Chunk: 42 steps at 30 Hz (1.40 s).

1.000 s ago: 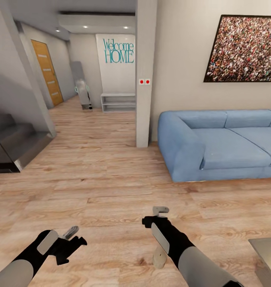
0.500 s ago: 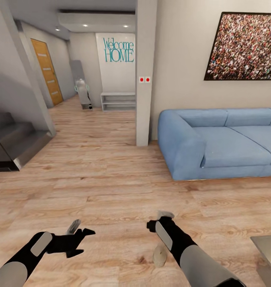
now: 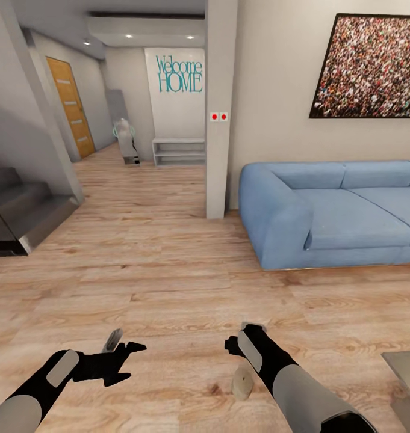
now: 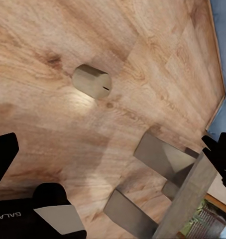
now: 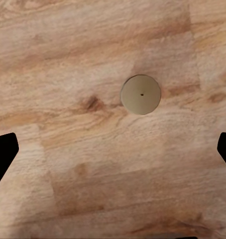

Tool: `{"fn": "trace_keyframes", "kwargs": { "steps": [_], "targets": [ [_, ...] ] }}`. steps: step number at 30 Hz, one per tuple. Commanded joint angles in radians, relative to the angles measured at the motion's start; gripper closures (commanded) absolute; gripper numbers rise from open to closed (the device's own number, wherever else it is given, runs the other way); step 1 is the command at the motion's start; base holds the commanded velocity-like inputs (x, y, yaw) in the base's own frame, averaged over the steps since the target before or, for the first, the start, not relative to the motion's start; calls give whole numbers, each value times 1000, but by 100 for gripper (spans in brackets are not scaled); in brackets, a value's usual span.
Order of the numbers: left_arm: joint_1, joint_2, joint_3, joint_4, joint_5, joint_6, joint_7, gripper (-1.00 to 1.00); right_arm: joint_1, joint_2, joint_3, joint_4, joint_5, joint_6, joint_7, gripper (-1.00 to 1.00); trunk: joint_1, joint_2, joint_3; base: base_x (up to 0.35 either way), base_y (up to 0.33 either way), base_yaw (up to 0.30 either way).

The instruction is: Place each of the two pumpkins and all three candles from the living room inside a cabinet in the living room (use any cabinet), then make sure every cabinet is closed, and position the cauldron so it is next to a table in the living room.

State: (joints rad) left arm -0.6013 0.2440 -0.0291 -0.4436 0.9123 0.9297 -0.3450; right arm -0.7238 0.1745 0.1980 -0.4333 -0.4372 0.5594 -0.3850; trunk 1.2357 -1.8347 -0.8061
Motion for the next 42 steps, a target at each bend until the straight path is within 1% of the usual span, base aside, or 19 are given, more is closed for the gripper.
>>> {"fn": "trace_keyframes", "kwargs": {
  "steps": [1,13,21,42],
  "targets": [
    [0,0,0,0,0,0,-1,-100,0,0,0,0,0,0,0,-100,4,-7,-3,0,0,0],
    [0,0,0,1,1,2,-3,-100,0,0,0,1,0,-5,1,-100,50,-91,-41,0,0,0],
    [0,12,0,1,2,3,-3,-100,0,0,0,1,1,-6,1,-100,81,-147,-66,0,0,0],
    [0,12,0,0,2,3,-3,-100,1,0,0,-3,12,-10,9,-100,161,-294,-132,0,0,0]
  ]
}}
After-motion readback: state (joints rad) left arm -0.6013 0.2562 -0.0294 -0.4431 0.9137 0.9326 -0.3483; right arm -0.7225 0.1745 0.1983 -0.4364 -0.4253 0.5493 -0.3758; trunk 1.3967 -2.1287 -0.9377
